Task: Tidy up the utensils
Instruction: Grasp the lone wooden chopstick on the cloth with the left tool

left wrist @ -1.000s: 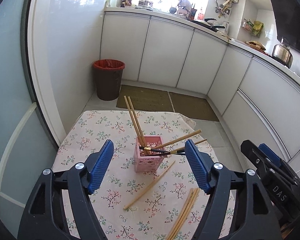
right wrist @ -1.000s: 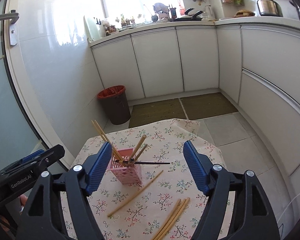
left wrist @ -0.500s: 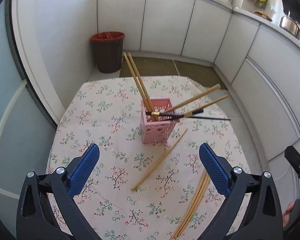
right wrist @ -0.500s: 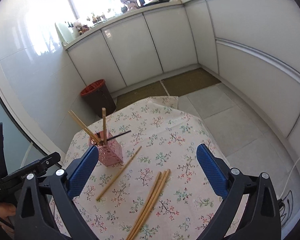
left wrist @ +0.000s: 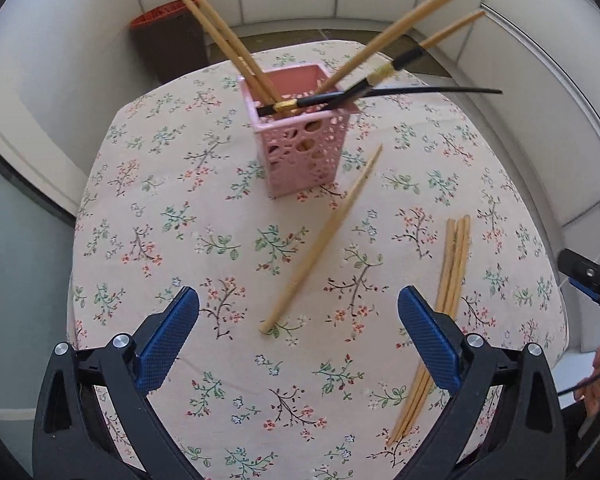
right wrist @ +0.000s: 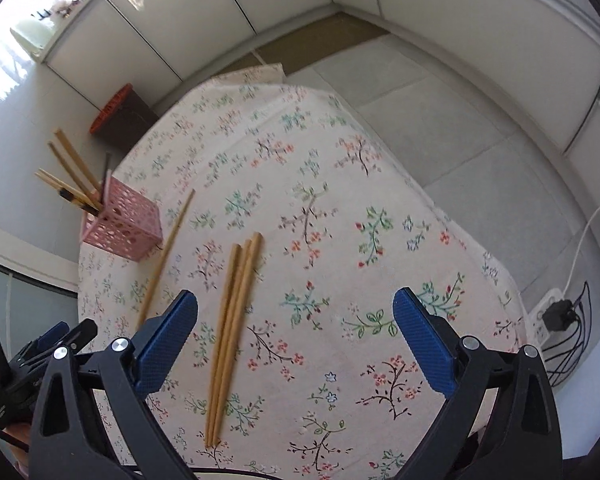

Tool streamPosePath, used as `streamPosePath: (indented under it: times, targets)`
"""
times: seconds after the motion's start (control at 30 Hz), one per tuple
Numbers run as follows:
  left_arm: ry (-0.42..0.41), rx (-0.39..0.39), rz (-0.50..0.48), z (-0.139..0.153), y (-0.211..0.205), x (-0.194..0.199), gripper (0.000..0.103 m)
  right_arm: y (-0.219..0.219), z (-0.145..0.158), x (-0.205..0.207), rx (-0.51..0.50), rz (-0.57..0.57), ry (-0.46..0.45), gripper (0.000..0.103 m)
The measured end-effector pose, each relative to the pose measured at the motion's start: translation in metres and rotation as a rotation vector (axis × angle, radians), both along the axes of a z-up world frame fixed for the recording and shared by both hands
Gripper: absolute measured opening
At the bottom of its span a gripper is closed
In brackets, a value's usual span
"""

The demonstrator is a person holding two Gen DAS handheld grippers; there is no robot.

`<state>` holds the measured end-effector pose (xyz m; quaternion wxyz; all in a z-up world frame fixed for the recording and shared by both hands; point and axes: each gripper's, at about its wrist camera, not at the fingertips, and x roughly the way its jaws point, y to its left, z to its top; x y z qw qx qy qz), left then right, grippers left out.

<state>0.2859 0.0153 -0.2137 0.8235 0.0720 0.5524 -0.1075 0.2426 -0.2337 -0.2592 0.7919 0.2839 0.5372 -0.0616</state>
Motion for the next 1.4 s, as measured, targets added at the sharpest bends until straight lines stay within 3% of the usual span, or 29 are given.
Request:
streamPosePath:
  times: [0.13,0.17,0.27,0.53,0.7,0.87,0.93,1.1,1.17,1.27,1.4]
  targets:
    - [0.027,-0.055,-0.068,-0.008,-0.022,-0.006,0.076,-0.01,-0.019,0.005,0.099,-0.066,0.052,0.095]
    - [0.048,-0.075,-0.079,-0.014,-0.028,-0.006,0.067,-0.012,-0.02,0.005,0.113,-0.074,0.059,0.095]
    - [0.105,-0.072,-0.11,-0.038,-0.053,-0.006,0.052,-0.015,-0.021,0.004,0.115,-0.084,0.07,0.095]
    - [0.129,0.042,-0.198,-0.074,-0.102,-0.009,0.039,-0.033,-0.027,0.001,0.187,-0.101,0.106,0.095]
    - [0.161,0.089,-0.199,-0.089,-0.103,-0.008,0.038,-0.034,-0.023,0.0,0.193,-0.063,0.102,0.095]
    - [0.162,0.081,-0.206,-0.09,-0.102,-0.01,0.036,-0.034,-0.025,0.0,0.193,-0.059,0.11,0.095]
    - [0.177,0.054,-0.197,-0.09,-0.099,-0.007,0.035,-0.036,-0.028,-0.001,0.195,-0.07,0.116,0.095]
    - [0.251,-0.121,-0.141,-0.083,-0.089,0.01,0.034,-0.043,-0.029,-0.002,0.2,-0.083,0.122,0.095]
    - [0.28,-0.123,-0.143,-0.082,-0.09,0.015,0.034,-0.043,-0.03,-0.002,0.211,-0.08,0.126,0.095]
    - [0.294,-0.061,-0.135,-0.078,-0.087,0.012,0.034,-0.041,-0.028,-0.002,0.215,-0.063,0.124,0.095]
    - [0.243,-0.088,-0.058,-0.052,-0.041,0.014,0.034,-0.036,-0.026,-0.005,0.223,-0.04,0.121,0.095]
